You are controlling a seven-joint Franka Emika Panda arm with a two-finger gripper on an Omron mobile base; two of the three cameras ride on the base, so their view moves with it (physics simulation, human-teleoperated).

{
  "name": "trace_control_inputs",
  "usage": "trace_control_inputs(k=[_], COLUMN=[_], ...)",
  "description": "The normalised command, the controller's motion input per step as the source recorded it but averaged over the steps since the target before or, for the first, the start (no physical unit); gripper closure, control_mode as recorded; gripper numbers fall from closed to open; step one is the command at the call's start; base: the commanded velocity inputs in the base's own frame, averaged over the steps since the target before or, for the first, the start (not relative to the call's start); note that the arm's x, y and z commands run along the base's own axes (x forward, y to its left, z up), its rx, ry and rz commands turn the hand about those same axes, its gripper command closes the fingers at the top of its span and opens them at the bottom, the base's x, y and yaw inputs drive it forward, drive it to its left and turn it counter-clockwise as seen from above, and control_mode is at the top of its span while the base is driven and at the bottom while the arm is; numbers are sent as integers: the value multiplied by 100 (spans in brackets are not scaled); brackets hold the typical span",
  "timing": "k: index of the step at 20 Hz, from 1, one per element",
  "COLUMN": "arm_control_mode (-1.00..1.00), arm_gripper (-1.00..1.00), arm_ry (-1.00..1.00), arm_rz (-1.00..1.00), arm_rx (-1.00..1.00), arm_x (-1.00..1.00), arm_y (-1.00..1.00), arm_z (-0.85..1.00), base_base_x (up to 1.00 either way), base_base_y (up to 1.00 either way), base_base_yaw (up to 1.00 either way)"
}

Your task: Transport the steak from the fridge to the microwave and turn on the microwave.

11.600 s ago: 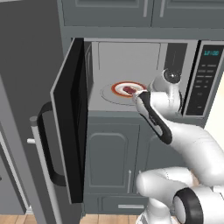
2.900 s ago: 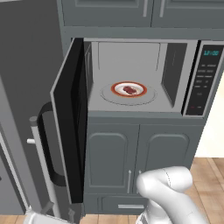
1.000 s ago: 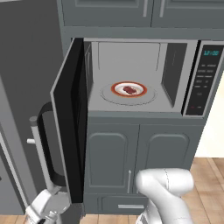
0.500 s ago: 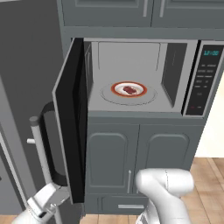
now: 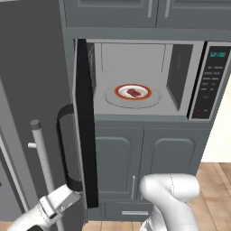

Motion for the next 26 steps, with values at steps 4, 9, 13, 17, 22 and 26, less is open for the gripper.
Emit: trace_control_inputs(k=[4, 9, 13, 17, 22, 26], arm_control_mode=[-100, -100, -100, -100, -100, -100], arm_gripper=[-100, -100, -100, -100, -100, -100], arm_ry=[0, 0, 2, 4, 11, 12], arm_rz=[0, 0, 4, 7, 11, 13], arm_rx=[21, 24, 25, 20, 16, 16], arm_x=[31, 41, 45, 44, 45, 46], arm_y=[-62, -67, -66, -58, -58, -62], arm_z=[34, 41, 42, 33, 21, 11], base_base_x=[0, 0, 0, 0, 0, 0], base_base_y=[0, 0, 0, 0, 0, 0], base_base_yaw=[0, 0, 0, 0, 0, 0])
